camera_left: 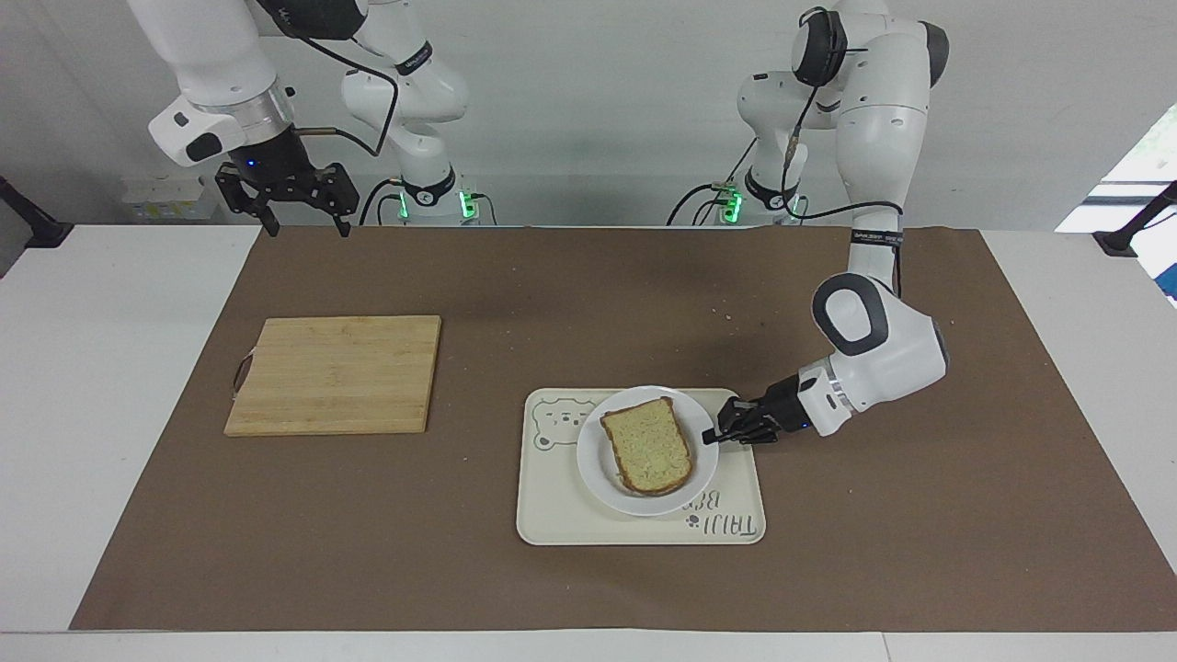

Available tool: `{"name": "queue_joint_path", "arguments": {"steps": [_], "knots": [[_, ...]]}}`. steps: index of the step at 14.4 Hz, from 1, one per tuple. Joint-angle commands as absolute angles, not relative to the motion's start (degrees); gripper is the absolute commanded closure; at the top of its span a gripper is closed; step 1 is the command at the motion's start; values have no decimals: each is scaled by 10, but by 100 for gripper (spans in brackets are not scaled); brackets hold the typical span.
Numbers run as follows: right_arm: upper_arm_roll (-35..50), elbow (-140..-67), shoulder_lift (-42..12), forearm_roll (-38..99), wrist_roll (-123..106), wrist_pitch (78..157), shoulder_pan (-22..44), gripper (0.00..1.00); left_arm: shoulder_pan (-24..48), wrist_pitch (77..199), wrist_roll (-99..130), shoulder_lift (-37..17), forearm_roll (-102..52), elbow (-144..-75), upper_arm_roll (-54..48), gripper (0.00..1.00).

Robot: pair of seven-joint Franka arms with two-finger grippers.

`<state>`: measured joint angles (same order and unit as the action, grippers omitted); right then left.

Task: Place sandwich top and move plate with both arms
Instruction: 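Slide the plate with the left gripper onto the bear tray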

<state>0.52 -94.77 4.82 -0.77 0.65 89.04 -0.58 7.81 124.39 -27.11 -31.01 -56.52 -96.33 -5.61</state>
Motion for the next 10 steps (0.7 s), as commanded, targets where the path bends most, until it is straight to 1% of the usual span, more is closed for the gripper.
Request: {"name": "queue_joint_path", "arguments": {"steps": [1, 2, 3, 4, 5, 7, 9, 10], "knots": [[7, -962, 62, -4, 14, 888, -8, 0, 91, 1249, -262, -302, -553, -988, -50, 100], [7, -962, 62, -5, 14, 888, -8, 0, 97, 1249, -262, -297, -552, -995, -48, 100], [7, -962, 62, -4, 14, 888, -8, 0, 98, 1250, -261, -297, -551, -995, -48, 97], [7, -962, 62, -4, 14, 888, -8, 0, 97, 1248, -258, -297, -545, -995, -48, 90], [7, -962, 62, -4, 14, 888, -8, 0, 92, 1241, -257, -297, -541, -994, -47, 87], [7, -962, 62, -5, 14, 888, -8, 0, 89, 1242, -244, -295, -538, -992, -45, 45], [7, -962, 62, -5, 14, 888, -8, 0, 89, 1243, -240, -283, -491, -989, -36, 31], [7, -962, 62, -5, 14, 888, -8, 0, 89, 1242, -238, -275, -462, -989, -33, 20]]}}
